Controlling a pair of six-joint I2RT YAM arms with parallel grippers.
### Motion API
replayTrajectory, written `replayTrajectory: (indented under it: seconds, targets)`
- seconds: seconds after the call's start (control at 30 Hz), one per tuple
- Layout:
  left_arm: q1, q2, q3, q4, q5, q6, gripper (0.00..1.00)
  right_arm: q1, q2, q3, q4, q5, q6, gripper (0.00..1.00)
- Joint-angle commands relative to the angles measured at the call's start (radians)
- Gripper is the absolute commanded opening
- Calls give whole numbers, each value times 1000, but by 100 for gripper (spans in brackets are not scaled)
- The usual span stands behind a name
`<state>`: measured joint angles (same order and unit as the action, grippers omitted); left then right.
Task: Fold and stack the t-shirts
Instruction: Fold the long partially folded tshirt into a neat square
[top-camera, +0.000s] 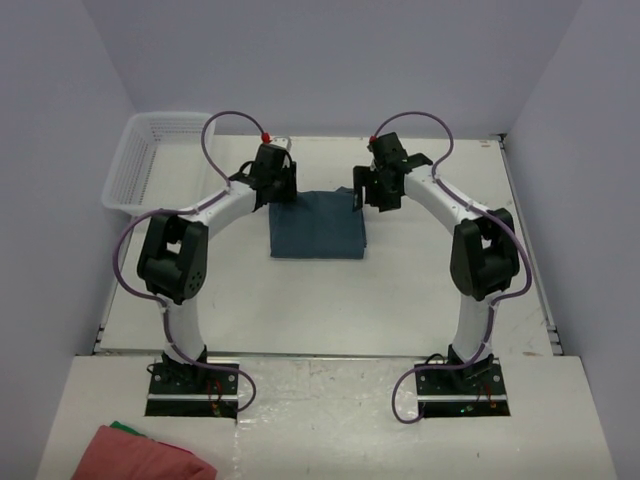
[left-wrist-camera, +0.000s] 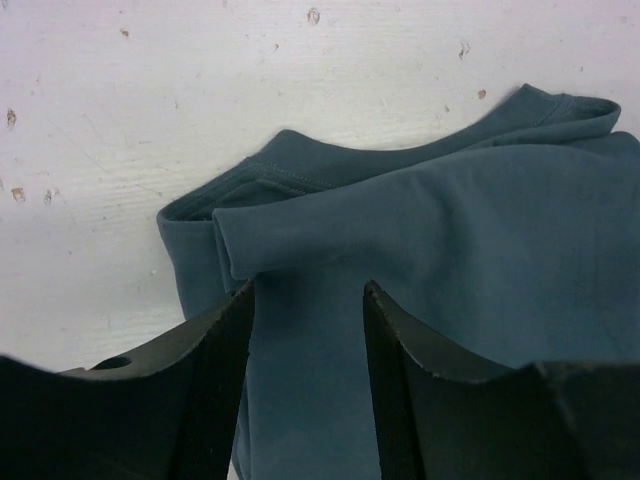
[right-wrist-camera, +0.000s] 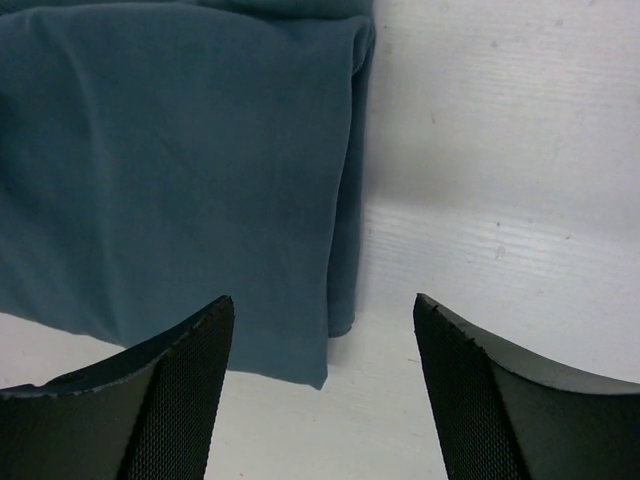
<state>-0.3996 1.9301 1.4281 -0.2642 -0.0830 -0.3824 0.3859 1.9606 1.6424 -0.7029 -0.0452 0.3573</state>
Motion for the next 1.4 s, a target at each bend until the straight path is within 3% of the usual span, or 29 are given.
replayTrajectory:
  seconds: [0.0,0.13,0.27,0.67,0.97,1.03,1.1,1.13,1.23,1.37]
  targets:
    - [-7,9,45,2,-34,7,49,18,-35,-23,54,-35,19,73]
    - [-7,39,64,-17,-64,7,49,42,-35,-42,68,-53,23,70]
    - [-7,47,66,-20,-76,2,50,60,-20,-39,71,-54,25,62]
    - [-12,69,72,-30,-113,4,52,88,3,-33,72,-64,28,60]
    - [-8,170,149,-18,-118,22,51,119,23,-44,68,-71,23,50]
    - [-8,181,161,-23,-116,23,51,126,23,-52,69,-71,22,43]
    - [-5,187,169,-21,-123,23,47,137,24,-55,68,-77,23,34]
    - [-5,184,167,-20,-127,22,45,139,23,-61,69,-81,23,22]
    - [-5,173,166,-24,-139,28,30,151,24,-72,65,-84,26,0]
    - [-5,136,149,-32,-153,31,10,168,29,-96,75,-79,32,0]
